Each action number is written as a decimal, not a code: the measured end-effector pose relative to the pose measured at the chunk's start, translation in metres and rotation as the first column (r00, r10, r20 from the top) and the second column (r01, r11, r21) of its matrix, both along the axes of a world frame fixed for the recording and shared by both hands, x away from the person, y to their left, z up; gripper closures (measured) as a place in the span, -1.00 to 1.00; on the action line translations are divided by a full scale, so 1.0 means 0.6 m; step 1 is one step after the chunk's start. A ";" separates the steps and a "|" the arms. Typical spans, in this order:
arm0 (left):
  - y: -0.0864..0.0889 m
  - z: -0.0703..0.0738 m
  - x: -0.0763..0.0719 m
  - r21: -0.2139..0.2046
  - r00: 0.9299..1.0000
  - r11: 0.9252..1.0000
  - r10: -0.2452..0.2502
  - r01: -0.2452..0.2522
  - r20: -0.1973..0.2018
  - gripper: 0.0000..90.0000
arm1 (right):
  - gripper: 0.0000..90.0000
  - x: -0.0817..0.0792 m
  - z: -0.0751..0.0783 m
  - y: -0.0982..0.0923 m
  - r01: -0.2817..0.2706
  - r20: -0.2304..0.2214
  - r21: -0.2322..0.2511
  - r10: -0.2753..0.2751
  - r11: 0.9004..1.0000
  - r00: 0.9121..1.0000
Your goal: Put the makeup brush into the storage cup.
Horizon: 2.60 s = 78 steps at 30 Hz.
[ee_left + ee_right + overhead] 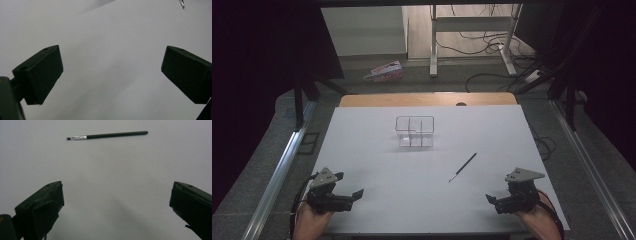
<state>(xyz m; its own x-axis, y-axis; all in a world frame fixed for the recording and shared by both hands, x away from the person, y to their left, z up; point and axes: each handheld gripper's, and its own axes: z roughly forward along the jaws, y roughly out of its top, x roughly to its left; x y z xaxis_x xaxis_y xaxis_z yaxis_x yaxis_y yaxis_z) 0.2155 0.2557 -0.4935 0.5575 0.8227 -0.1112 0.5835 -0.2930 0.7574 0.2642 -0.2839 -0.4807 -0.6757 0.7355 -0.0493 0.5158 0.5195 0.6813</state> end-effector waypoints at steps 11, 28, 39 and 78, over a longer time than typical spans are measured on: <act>-0.016 -0.005 0.005 0.067 0.999 0.997 -0.032 0.032 0.005 -0.91 | -1.00 0.005 -0.004 0.000 0.000 -0.009 0.003 0.000 1.000 1.000; -0.004 -0.007 0.010 0.007 1.000 1.000 -0.008 0.008 0.009 -0.92 | -1.00 0.007 -0.004 -0.003 0.003 -0.019 -0.016 -0.003 1.000 1.000; -0.003 -0.011 0.013 -0.005 1.000 1.000 -0.017 0.017 -0.006 -0.92 | -1.00 0.014 0.003 0.007 -0.016 -0.077 -0.051 0.012 0.999 0.997; -0.012 -0.017 0.016 0.055 0.999 0.998 -0.039 0.041 -0.031 -0.93 | -0.99 0.055 0.032 0.016 -0.077 -0.205 -0.214 0.032 0.974 0.978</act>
